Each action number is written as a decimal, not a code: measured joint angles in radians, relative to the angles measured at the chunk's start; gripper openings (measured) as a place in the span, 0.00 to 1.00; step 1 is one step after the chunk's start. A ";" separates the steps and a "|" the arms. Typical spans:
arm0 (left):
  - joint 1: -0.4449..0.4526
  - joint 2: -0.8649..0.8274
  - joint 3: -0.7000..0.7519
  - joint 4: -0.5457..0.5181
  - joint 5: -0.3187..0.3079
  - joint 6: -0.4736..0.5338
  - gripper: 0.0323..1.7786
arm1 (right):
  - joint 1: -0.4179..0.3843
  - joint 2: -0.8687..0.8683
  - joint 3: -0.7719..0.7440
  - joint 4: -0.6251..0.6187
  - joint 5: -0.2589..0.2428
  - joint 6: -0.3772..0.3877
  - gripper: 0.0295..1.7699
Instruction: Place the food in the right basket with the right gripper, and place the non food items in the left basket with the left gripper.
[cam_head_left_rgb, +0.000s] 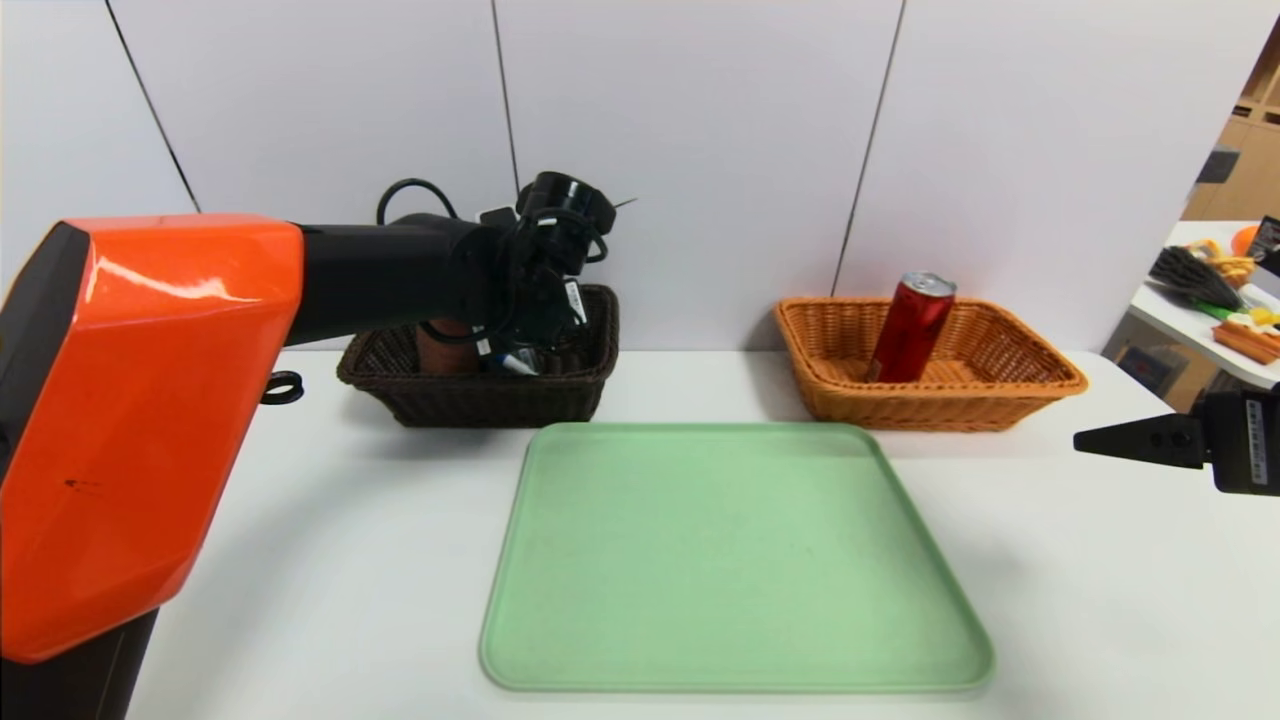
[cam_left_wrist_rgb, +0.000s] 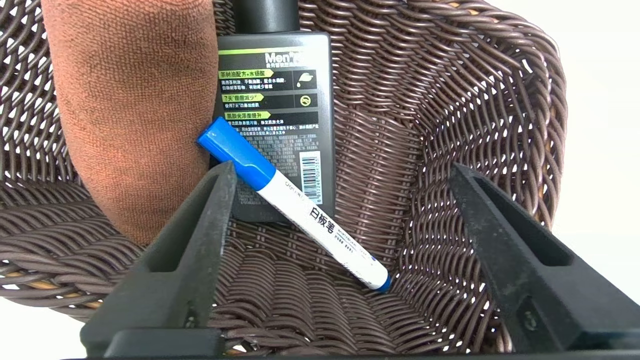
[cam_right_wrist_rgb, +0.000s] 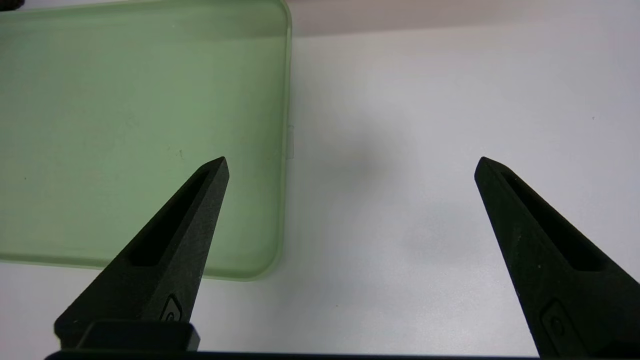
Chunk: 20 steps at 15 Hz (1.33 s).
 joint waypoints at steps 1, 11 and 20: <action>0.000 -0.003 0.000 0.001 0.002 0.001 0.87 | 0.000 0.000 0.001 0.000 0.000 0.001 0.96; -0.046 -0.136 0.004 0.172 0.064 0.315 0.93 | -0.007 -0.016 0.001 -0.001 -0.003 -0.005 0.96; -0.052 -0.491 0.403 0.199 -0.098 0.590 0.95 | 0.006 0.008 -0.008 0.008 0.021 -0.137 0.96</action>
